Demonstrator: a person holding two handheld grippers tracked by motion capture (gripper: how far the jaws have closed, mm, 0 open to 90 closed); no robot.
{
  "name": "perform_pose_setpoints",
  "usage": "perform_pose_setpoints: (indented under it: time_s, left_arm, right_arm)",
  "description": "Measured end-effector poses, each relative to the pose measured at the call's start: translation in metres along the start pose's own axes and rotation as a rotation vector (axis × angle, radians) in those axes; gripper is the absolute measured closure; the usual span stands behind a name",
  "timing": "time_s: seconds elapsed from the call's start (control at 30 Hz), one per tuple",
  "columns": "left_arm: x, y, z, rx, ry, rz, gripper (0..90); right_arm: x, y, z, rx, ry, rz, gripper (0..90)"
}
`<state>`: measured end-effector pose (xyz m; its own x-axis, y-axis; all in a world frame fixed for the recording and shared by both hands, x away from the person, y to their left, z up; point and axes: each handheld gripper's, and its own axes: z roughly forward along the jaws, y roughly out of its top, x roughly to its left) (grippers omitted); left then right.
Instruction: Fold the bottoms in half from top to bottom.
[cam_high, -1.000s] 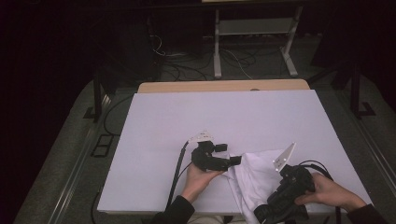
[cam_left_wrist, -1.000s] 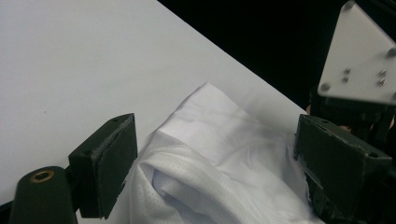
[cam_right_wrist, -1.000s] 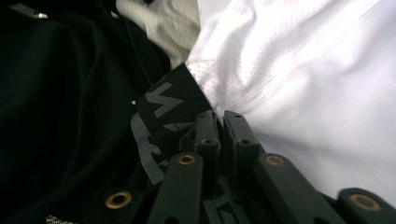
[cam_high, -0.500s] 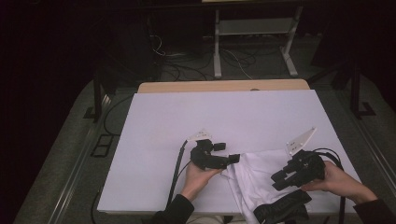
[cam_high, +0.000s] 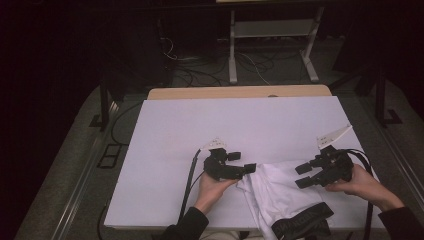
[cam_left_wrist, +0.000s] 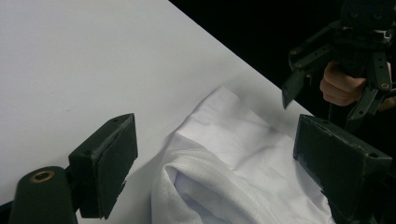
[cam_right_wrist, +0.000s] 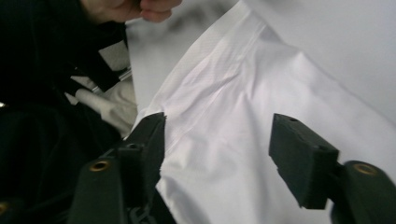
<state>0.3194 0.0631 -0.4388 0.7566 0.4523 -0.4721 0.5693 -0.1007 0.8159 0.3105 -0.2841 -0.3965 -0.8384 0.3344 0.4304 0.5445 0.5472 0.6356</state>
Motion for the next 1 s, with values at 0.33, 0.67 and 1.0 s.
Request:
perform_pose_setpoints:
  time_s: [0.33, 0.67, 1.0]
  left_arm:
    - [0.004, 0.000, 0.001, -0.012, 0.010, -0.020, 12.7]
    - [0.013, 0.000, 0.003, -0.004, 0.033, -0.059, 12.6]
    - [0.021, -0.002, 0.006, 0.016, 0.048, -0.082, 12.6]
  right_arm:
    - [-0.010, 0.000, -0.007, -0.053, -0.070, 0.016, 10.7]
    - [-0.025, -0.004, -0.015, -0.103, -0.139, 0.048, 5.1]
    - [-0.041, -0.013, -0.025, -0.144, -0.185, 0.091, 6.7]
